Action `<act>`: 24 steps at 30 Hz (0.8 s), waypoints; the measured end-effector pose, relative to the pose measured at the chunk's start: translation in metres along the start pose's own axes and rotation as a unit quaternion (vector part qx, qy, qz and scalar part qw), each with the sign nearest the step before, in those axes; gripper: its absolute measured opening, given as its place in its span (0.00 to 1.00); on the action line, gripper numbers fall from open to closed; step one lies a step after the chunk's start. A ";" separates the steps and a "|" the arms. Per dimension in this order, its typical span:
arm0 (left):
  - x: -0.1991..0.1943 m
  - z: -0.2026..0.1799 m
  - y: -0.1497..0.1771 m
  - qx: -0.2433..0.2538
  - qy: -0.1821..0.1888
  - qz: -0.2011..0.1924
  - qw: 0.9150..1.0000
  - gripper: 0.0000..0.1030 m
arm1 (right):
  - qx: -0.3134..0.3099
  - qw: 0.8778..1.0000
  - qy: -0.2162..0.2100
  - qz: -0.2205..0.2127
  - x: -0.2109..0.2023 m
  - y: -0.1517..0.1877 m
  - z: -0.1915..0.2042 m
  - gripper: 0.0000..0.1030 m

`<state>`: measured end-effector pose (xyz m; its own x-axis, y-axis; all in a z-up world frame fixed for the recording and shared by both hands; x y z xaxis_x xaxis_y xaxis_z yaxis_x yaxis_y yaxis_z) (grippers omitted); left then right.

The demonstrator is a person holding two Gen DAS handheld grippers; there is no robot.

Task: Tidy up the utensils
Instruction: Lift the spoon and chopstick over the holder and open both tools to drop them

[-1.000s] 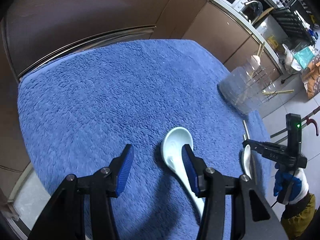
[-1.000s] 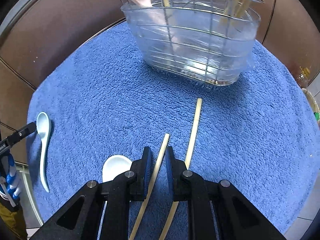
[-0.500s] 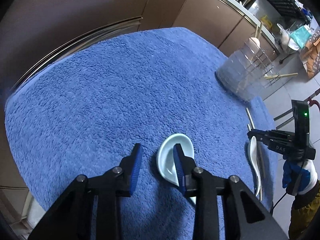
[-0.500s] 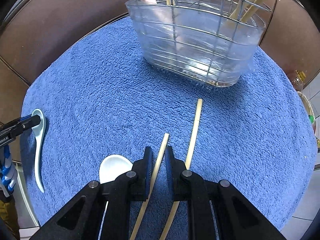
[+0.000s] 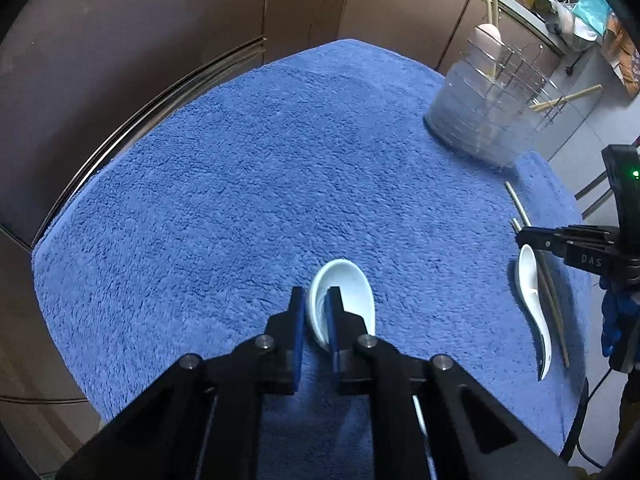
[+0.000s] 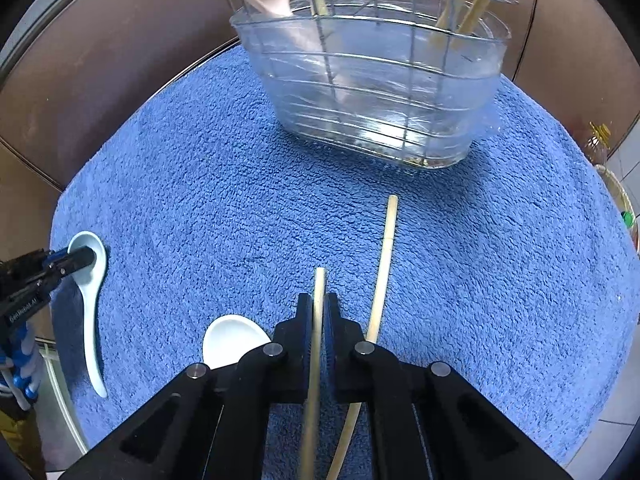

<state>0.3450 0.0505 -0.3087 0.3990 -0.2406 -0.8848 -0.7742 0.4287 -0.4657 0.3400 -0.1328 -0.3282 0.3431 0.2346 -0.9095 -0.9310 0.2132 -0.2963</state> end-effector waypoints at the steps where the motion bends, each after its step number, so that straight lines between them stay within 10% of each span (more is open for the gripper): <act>1: -0.001 0.000 0.000 0.000 -0.004 -0.002 1.000 0.08 | 0.004 1.000 -0.006 -0.002 -0.003 0.001 -0.001 0.05; 24: -0.133 -0.035 0.009 -0.015 -0.081 -0.156 0.984 0.07 | 0.010 0.974 -0.132 -0.185 -0.170 0.069 0.000 0.05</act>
<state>0.2678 0.0563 -0.1953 0.6908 -0.2137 -0.6908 -0.6147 0.3295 -0.7166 0.2169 -0.1581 -0.1938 0.6775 0.3730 -0.6339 -0.7355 0.3466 -0.5822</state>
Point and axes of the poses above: each gripper's, at about its wrist camera, not at the fingertips, and x roughly the way its jaws point, z to its left, y to its underside, the point moved 8 cm from there along x, roughly the way its jaws point, and after that the axes turned 14 degrees about x, right-handed, at the moved point
